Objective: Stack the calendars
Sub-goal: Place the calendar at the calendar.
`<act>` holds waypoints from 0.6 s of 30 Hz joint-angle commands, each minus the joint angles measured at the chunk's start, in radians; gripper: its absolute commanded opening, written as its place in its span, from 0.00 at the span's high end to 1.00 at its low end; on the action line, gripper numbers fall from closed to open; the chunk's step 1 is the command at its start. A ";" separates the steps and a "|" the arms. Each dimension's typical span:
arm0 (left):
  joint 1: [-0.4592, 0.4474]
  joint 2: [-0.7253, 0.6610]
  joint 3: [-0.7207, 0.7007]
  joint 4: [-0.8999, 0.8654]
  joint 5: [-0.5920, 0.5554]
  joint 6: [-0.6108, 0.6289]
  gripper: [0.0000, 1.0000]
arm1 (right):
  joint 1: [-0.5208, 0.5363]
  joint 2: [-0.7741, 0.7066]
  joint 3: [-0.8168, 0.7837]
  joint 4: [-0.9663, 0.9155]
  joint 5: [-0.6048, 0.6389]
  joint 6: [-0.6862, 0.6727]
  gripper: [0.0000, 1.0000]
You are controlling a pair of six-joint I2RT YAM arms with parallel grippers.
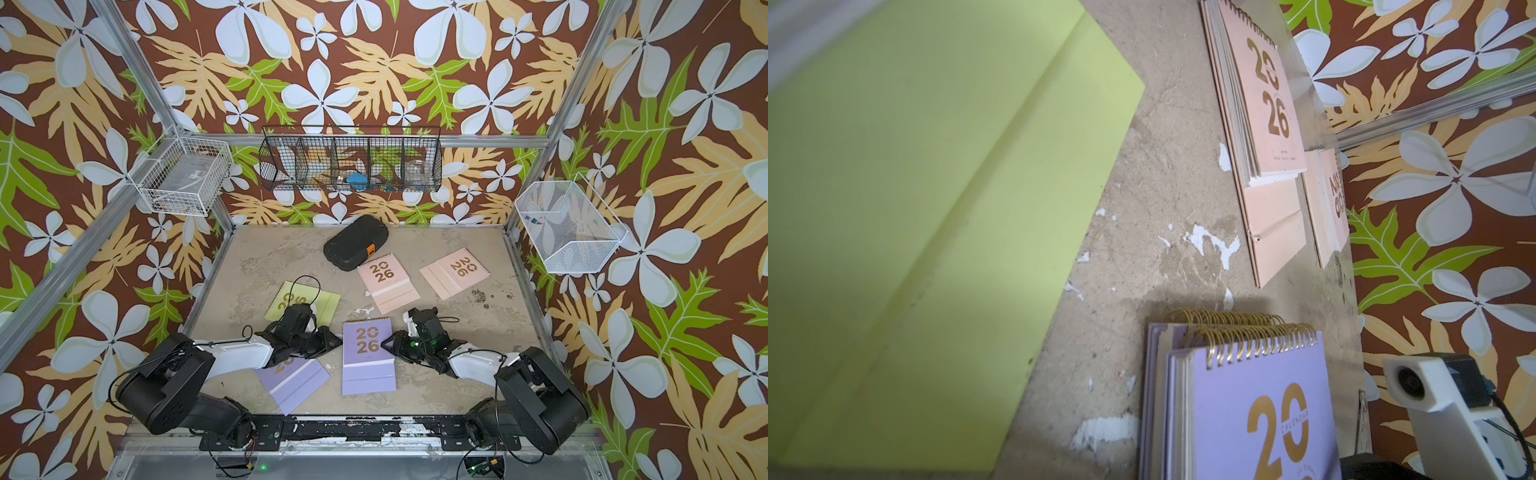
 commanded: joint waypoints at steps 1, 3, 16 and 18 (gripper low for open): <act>0.002 -0.006 -0.005 0.005 0.004 0.005 0.83 | 0.000 0.000 0.006 -0.024 0.031 -0.015 0.55; 0.002 -0.008 -0.005 0.006 0.004 0.006 0.83 | 0.000 0.000 0.006 -0.025 0.033 -0.015 0.55; 0.002 -0.014 0.001 -0.009 0.004 0.012 0.83 | 0.000 -0.014 0.015 -0.082 0.072 -0.029 0.41; 0.002 -0.014 0.003 -0.011 0.001 0.014 0.84 | -0.001 -0.017 0.021 -0.097 0.079 -0.033 0.39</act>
